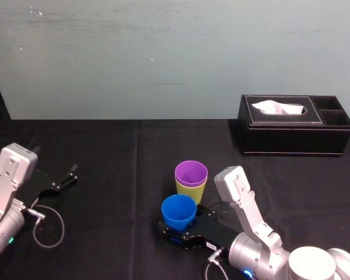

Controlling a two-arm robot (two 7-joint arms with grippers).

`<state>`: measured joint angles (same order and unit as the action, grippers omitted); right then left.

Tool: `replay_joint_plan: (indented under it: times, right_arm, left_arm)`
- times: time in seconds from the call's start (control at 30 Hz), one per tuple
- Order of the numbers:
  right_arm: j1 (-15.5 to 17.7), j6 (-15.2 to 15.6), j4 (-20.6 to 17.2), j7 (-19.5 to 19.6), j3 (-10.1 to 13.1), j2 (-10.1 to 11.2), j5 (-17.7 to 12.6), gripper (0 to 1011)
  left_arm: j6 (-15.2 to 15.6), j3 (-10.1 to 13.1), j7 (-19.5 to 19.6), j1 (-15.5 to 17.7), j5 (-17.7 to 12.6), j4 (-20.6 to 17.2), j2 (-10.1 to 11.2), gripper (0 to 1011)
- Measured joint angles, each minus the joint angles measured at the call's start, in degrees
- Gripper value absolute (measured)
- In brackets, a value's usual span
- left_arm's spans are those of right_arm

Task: Stack the three plastic cups sequentially using one hand.

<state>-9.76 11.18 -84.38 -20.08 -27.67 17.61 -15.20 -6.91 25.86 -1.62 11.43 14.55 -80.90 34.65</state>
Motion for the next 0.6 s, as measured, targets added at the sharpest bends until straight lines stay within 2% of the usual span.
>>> replay_joint_plan:
  times: [0.1,0.2,0.4,0.6]
  right_arm:
    - [0.0,0.0,0.0,0.0,0.0,0.0,0.0,777]
    - [0.0,0.0,0.0,-0.1,0.0,0.0,0.0,746]
    - [0.0,0.0,-0.1,-0.1,0.0,0.0,-0.1,731]
    - [0.8,0.0,-2.9,-1.1,0.3,1.1,0.1,731]
  left_arm:
    - [0.0,0.0,0.0,0.0,0.0,0.0,0.0,1000]
    - [0.0,0.0,0.0,0.0,0.0,0.0,0.0,1000]
    - [0.0,0.0,0.0,0.0,0.0,0.0,0.0,1000]
    - [0.0,0.0,0.0,0.0,0.0,0.0,0.0,1000]
